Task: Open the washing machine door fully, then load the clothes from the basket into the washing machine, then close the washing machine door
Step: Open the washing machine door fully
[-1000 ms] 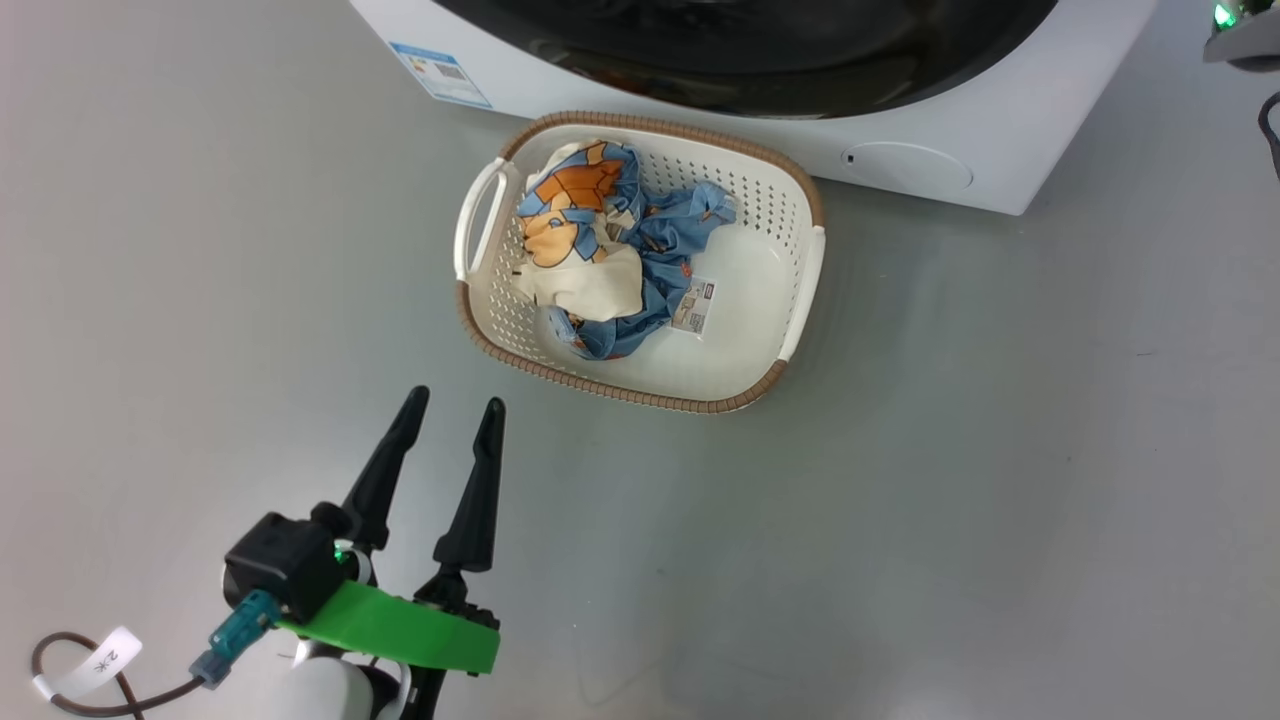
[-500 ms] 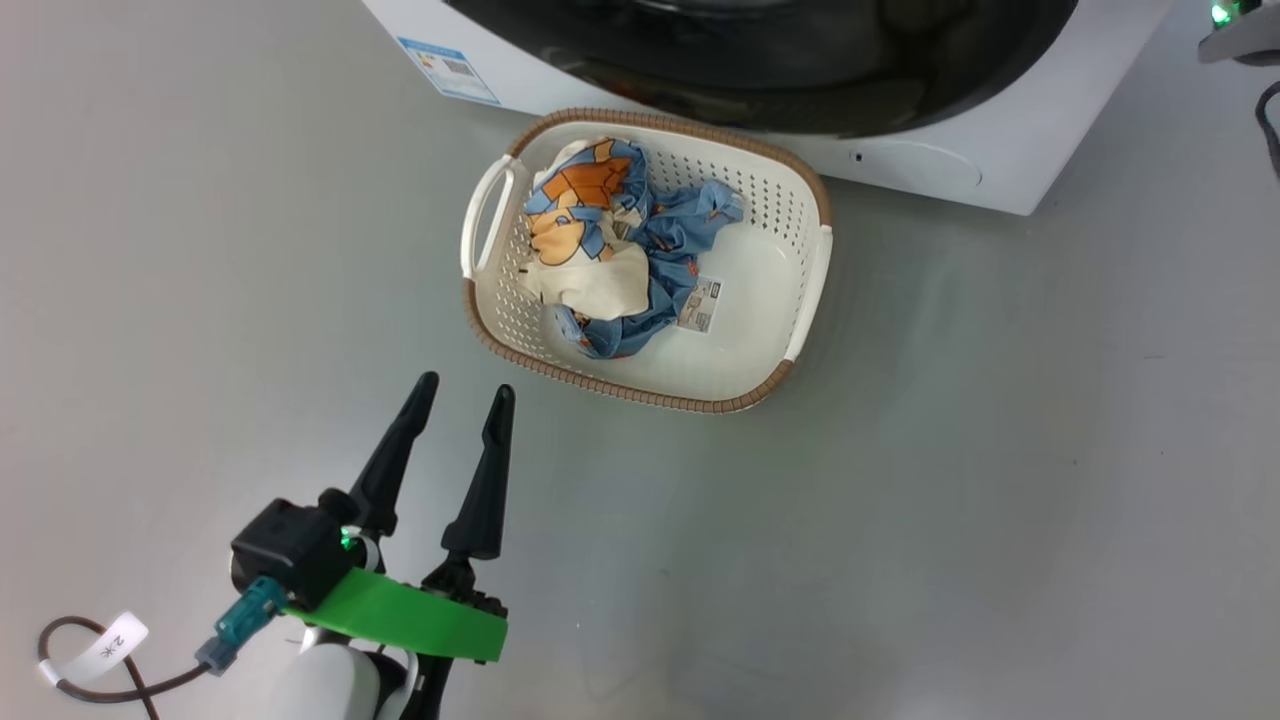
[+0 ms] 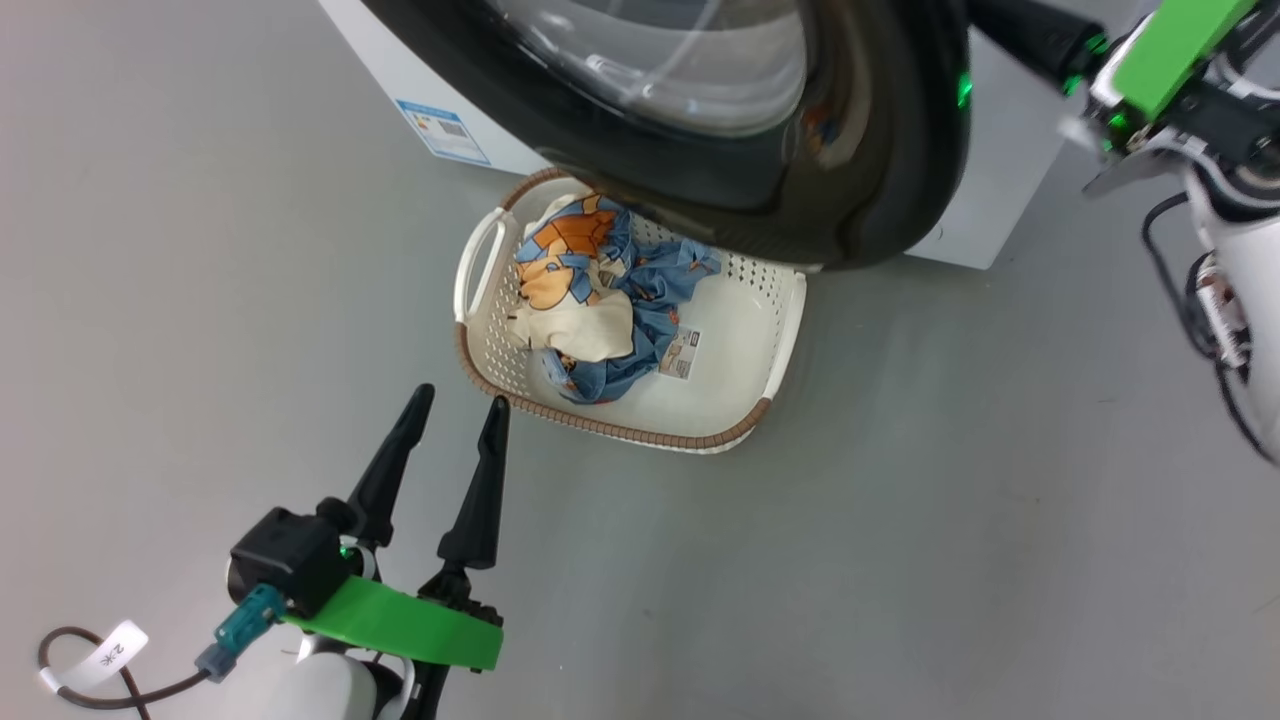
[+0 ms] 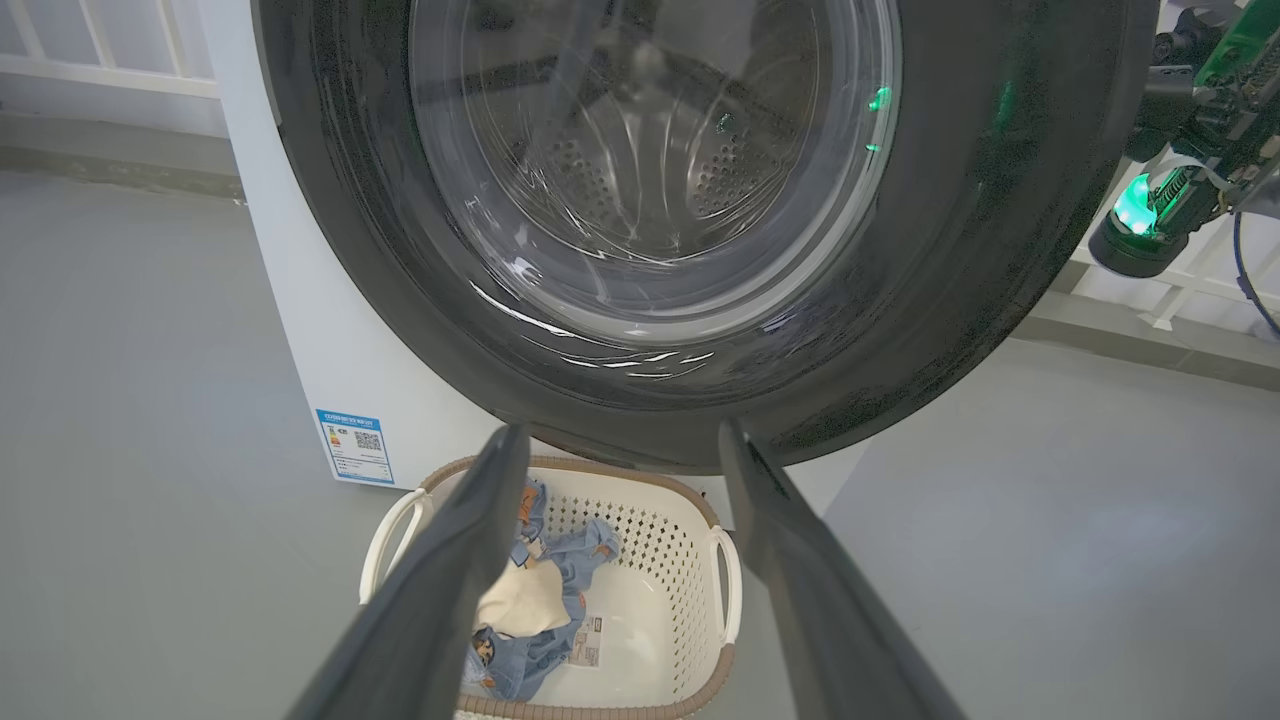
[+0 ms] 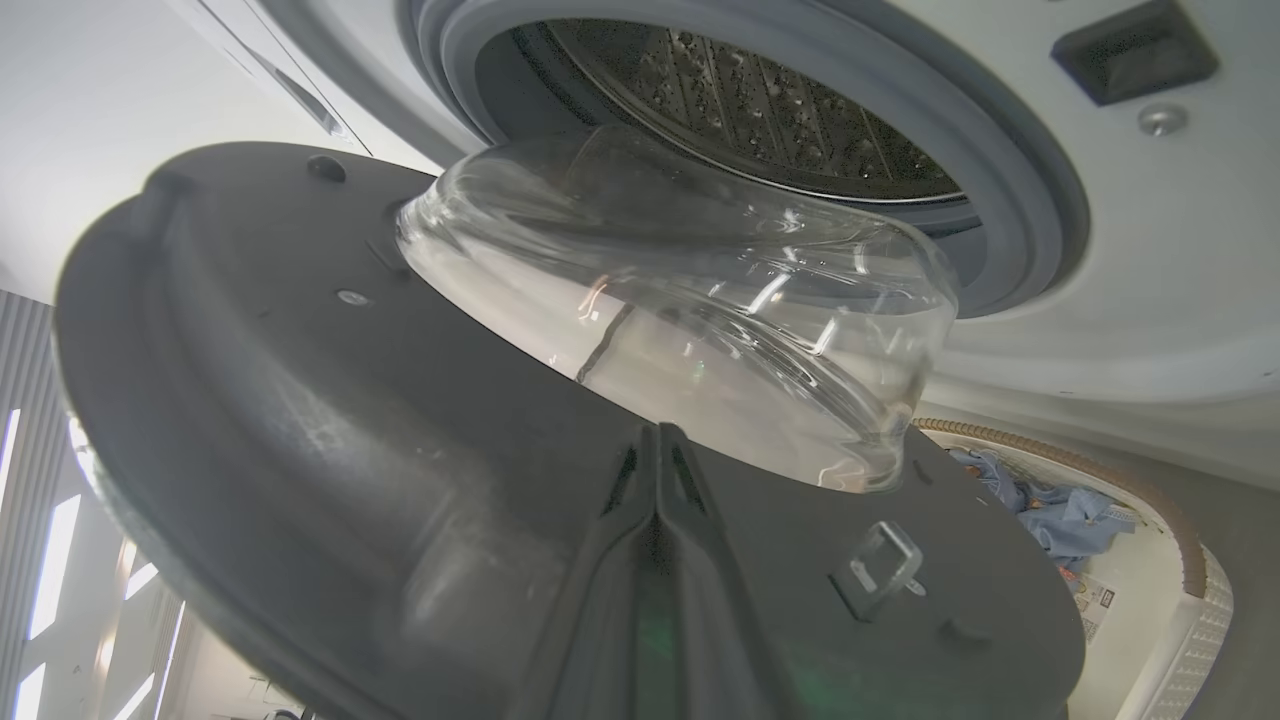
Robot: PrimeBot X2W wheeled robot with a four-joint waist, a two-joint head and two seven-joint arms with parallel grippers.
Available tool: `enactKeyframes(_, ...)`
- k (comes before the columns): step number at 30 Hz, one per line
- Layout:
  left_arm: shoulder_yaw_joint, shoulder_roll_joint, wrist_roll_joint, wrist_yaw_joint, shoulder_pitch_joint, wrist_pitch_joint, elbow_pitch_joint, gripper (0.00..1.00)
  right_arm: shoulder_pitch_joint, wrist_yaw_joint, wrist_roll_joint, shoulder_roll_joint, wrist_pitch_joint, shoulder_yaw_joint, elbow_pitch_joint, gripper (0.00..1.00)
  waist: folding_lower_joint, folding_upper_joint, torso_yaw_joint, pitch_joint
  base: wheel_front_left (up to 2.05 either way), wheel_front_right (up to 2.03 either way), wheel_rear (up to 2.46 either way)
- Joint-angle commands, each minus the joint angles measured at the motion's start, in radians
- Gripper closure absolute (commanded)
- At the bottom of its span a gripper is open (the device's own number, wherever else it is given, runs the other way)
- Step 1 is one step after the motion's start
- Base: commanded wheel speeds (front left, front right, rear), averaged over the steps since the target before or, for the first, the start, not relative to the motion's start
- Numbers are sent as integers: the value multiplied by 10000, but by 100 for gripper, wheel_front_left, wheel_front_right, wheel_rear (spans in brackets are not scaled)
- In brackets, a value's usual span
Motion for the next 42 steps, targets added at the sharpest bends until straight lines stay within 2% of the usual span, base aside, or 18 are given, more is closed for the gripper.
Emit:
enactKeyframes(1, 379, 279, 129, -31, 72, -82, -177, 0, 330, 17, 65, 423, 129, 182, -447, 100, 0, 0, -67, -170, 0, 0, 0)
enactKeyframes(18, 443, 342, 181, -31, 630, -82, -46, 0, 2168, 17, 197, 1169, 640, 921, -1870, 100, 0, 0, 95, -1087, 0, 0, 0)
enactKeyframes(24, 579, 358, 219, -31, 890, -82, 32, 0, 2631, 17, 230, 1391, 718, 1066, -2055, 100, 0, 0, 341, -1459, 0, 0, 0)
enactKeyframes(42, 1135, 272, 292, -31, 1181, -82, 172, 0, 3153, 17, 213, 2046, 1107, 1484, -2328, 100, 0, 0, 1271, -1612, 0, 0, 0)
